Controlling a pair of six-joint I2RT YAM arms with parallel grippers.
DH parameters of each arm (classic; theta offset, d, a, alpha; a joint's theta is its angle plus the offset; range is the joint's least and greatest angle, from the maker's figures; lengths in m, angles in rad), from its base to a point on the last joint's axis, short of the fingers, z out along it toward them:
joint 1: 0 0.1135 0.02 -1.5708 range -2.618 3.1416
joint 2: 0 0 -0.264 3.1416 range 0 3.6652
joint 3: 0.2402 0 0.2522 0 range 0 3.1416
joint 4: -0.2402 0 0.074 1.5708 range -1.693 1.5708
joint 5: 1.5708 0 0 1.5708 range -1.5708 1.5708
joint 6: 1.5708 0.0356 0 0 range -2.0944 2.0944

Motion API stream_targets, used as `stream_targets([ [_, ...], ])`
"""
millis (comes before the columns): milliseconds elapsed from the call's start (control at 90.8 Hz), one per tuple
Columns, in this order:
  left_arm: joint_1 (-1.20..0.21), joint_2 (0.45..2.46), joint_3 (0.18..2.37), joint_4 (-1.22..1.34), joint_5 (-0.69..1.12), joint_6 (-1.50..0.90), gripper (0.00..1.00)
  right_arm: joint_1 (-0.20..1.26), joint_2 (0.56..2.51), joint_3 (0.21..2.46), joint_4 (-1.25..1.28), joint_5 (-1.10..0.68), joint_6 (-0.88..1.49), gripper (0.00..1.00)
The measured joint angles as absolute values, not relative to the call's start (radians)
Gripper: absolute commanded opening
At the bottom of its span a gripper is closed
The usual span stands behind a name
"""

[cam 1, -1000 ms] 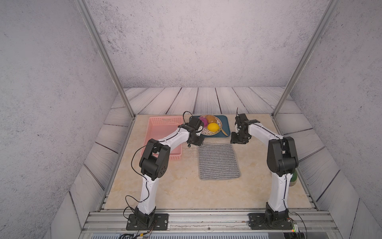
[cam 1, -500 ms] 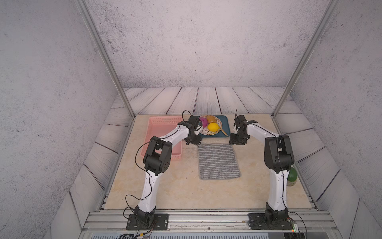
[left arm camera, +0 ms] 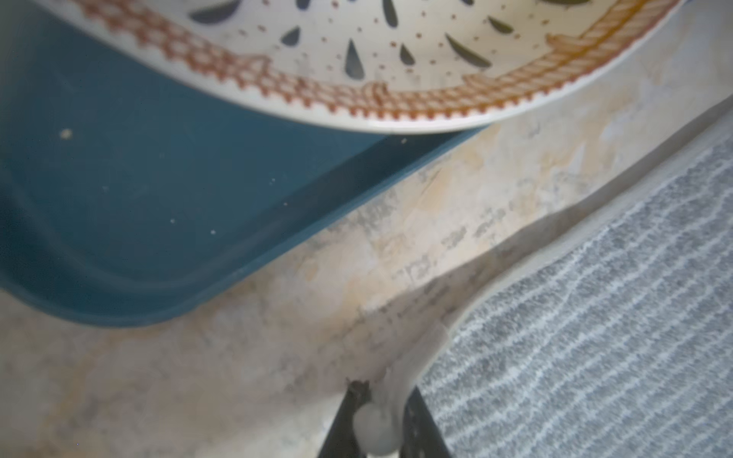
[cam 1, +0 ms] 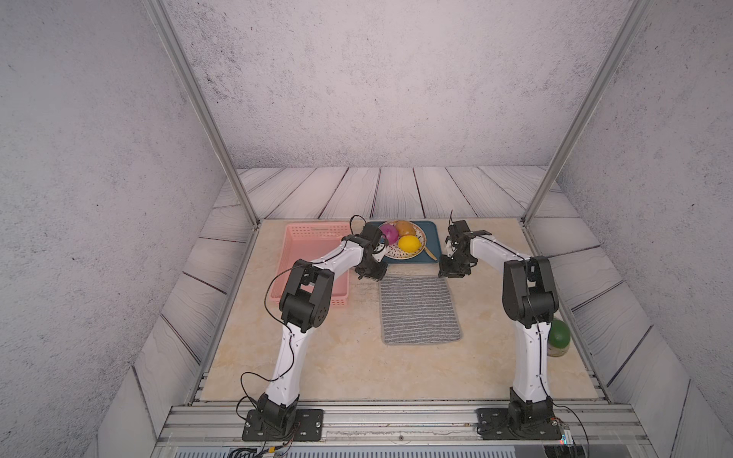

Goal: Fold the square dishcloth
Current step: Flatten out the cleaning item at the center of the board.

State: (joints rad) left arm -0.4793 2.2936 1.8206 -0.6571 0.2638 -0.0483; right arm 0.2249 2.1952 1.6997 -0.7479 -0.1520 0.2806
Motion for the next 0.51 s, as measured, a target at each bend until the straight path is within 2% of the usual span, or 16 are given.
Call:
stream_targets([
  [99,-0.48,2.294,1.821,-0.655,0.27,-0.056,0.18,0.225,2.195,1.697,-0.748,-0.157,0.279,0.25],
  [121,-0.48,2.294,1.821,-0.654,0.27,-0.057,0.23,0.225,2.195,1.697,-0.748,-0.158,0.279,0.24],
  [176,-0.479,2.294,1.822,-0.654,0.27,-0.059,0.42,0.225,2.195,1.697,-0.748,-0.159,0.279,0.24],
  [242,-0.479,2.294,1.825,-0.654,0.266,-0.072,0.53,0.225,2.195,1.697,-0.748,-0.159,0.279,0.24],
  [506,-0.471,2.294,1.839,-0.646,0.25,-0.111,0.55,0.225,2.195,1.697,-0.748,-0.159,0.28,0.24],
])
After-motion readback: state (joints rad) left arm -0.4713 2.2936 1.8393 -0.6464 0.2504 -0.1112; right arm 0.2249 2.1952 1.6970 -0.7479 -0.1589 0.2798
